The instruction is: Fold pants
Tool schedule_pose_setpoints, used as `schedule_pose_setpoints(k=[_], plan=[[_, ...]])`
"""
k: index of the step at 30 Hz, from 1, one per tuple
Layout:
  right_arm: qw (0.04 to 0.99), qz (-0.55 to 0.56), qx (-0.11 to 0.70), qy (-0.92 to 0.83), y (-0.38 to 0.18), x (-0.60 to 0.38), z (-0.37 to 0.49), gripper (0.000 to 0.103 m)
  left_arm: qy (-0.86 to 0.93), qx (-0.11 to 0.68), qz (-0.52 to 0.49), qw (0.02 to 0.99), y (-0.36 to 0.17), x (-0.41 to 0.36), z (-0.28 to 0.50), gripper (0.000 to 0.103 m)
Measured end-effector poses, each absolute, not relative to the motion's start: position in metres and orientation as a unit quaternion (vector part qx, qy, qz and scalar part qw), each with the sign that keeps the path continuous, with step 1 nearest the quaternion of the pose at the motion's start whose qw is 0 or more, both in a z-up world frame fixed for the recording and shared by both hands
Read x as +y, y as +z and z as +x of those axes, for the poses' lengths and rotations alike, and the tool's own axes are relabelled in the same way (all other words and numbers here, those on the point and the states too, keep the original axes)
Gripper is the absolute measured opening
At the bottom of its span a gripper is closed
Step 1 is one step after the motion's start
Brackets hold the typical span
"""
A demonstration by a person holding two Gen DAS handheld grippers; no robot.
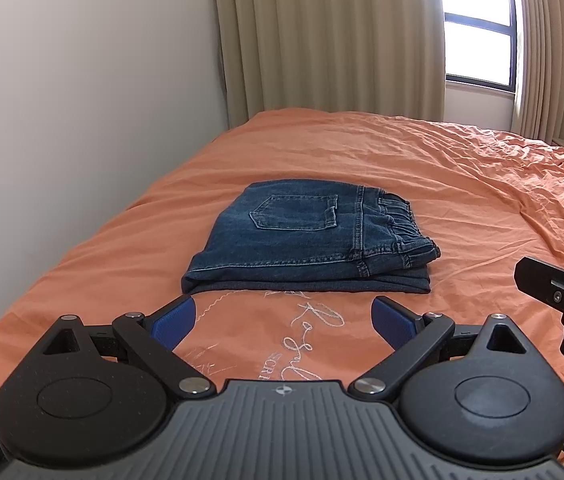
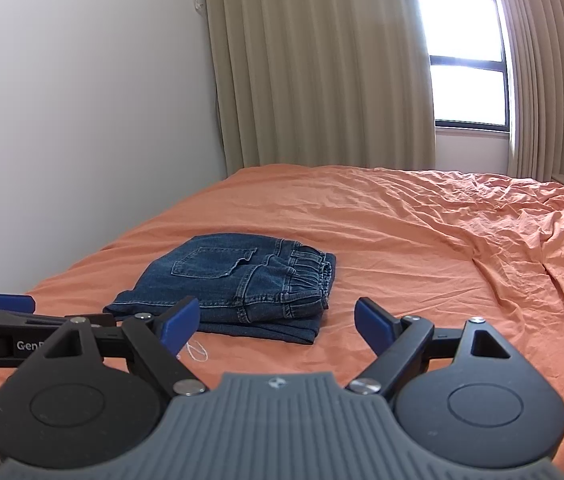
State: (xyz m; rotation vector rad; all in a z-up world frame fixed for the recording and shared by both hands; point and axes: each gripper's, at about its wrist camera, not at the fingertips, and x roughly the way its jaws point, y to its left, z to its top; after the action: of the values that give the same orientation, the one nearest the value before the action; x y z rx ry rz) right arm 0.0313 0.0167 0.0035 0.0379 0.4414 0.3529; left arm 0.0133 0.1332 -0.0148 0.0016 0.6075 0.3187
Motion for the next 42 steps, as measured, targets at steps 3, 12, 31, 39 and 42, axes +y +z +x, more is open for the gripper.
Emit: schedule_pose_setpoints(k=[3, 12, 31, 39, 42], plan=[[0.96, 0.018, 0.217, 0.175, 0.005, 0.017, 0.031, 0.081, 0.155, 0.297, -0.001, 0.942, -0.014, 0.133, 0.013, 0.103], [0.96, 0.017, 0.215, 0.177, 0.005, 0.017, 0.028, 0.081, 0.151, 0.295, -0.002, 0.943, -0.012, 0.132, 0.012, 0.103], [0.958, 0.019, 0.231, 0.171, 0.002, 0.012, 0.036, 0.081, 0.147, 0.292, -0.001, 0.945, -0.01, 0.128, 0.014, 0.103], [0.957, 0.018, 0.233, 0.171, 0.001, 0.012, 0.036, 0.081, 0.142, 0.289, -0.001, 0.947, -0.006, 0.124, 0.012, 0.103], [0.957, 0.019, 0.233, 0.171, 0.0, 0.011, 0.035, 0.081, 0.141, 0.288, -0.001, 0.947, -0.005, 0.123, 0.012, 0.103]])
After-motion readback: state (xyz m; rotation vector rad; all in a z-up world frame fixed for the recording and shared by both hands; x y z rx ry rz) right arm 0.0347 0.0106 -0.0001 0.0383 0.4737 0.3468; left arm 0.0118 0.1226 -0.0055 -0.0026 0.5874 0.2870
